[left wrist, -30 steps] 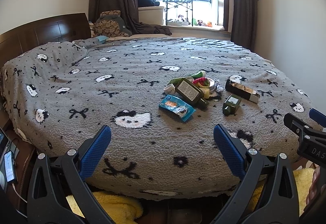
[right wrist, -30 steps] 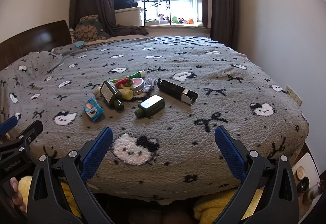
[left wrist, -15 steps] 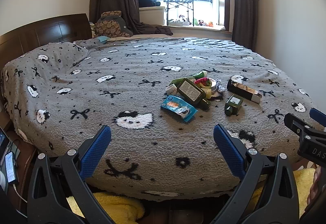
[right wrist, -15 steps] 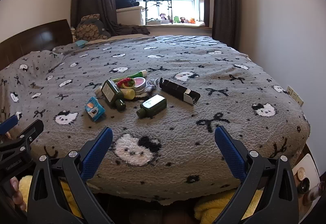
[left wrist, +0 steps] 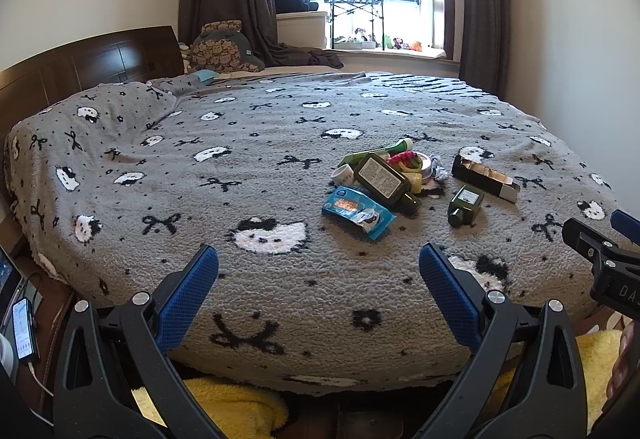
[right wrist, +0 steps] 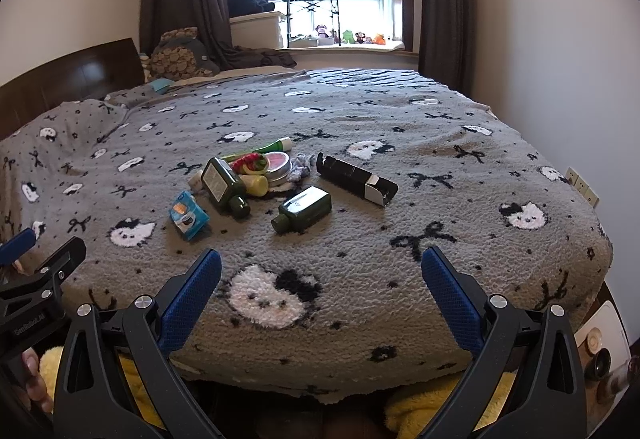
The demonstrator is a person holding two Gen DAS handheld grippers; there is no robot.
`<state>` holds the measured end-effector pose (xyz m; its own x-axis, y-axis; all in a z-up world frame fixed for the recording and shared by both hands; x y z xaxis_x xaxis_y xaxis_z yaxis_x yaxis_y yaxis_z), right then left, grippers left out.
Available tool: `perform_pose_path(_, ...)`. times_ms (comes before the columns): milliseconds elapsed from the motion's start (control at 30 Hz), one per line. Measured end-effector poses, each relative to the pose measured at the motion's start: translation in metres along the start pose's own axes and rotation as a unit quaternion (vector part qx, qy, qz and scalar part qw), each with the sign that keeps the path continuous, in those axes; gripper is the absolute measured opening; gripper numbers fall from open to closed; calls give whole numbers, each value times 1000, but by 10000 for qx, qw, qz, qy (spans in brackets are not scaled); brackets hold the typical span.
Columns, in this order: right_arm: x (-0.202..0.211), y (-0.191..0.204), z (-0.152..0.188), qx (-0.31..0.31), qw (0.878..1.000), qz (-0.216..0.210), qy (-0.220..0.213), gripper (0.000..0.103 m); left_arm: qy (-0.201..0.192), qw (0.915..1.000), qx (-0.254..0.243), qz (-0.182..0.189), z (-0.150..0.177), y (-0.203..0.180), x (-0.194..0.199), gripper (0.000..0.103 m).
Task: Collect trash
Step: 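Move both tools toward the pile of items on the bed, then grasp the blue wipe pack with left tool while right tool grasps green bottle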
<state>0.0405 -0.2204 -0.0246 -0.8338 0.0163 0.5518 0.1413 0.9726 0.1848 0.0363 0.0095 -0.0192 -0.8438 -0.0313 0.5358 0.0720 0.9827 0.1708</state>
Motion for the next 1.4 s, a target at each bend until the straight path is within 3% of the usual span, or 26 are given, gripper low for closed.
perform_pose_path(400,-14,-12,1,-21,10000,21,-82,100,193,9998,-46,74,9,-4,-21,95)
perform_pose_path(567,-33,-14,3,-41,9998,-169,-59,100,278,9996,-87,59,11,-2,-43,95)
perform_pose_path(933,-122,-3,0,-16,9974,-395,597,100,531,9966,-584,217,9,-16,-110,95)
perform_pose_path(1133,-166,3,-16,-239,9955,-381,832,94,890,9943,-231,548,5,-10,-148,89)
perform_pose_path(1400,-208,12,-26,-540,9922,-266,1095,87,785,9947,-284,599,-20,-19,-179,89)
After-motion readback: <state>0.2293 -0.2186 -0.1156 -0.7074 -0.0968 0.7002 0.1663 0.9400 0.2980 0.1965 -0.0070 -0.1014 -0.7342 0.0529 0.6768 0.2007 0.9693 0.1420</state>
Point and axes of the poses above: each gripper's, at about its wrist camera, not at the fingertips, and x roughly against the way its jaws point, y to its left, z to its underside, the point moved 4 cm from there along -x, roughly the way its jaws point, and after that the axes turned 9 degrees about -x, right-handed, at the moved point
